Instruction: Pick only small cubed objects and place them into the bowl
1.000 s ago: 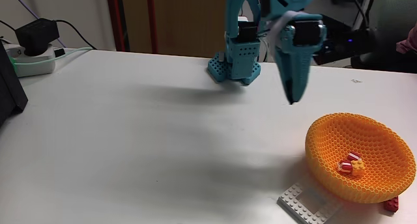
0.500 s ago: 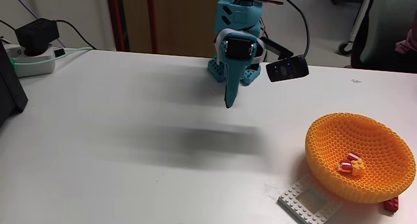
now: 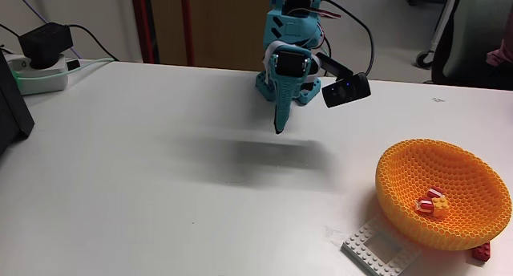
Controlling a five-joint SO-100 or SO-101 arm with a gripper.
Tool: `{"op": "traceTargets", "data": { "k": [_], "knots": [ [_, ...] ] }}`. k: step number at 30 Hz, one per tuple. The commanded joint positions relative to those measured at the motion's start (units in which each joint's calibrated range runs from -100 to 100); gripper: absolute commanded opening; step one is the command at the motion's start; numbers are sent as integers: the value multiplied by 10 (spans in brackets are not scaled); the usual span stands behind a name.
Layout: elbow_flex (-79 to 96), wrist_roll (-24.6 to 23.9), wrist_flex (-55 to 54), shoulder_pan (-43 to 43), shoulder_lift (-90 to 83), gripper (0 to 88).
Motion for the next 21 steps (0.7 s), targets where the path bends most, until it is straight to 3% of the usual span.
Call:
{"op": "traceTargets", "data": {
  "k": [1, 13, 21],
  "knots": [
    [11, -2, 4, -2, -19, 0],
    [60, 1, 4, -17, -19, 0],
    [59, -22, 5, -24, -19, 0]
  ]
}}
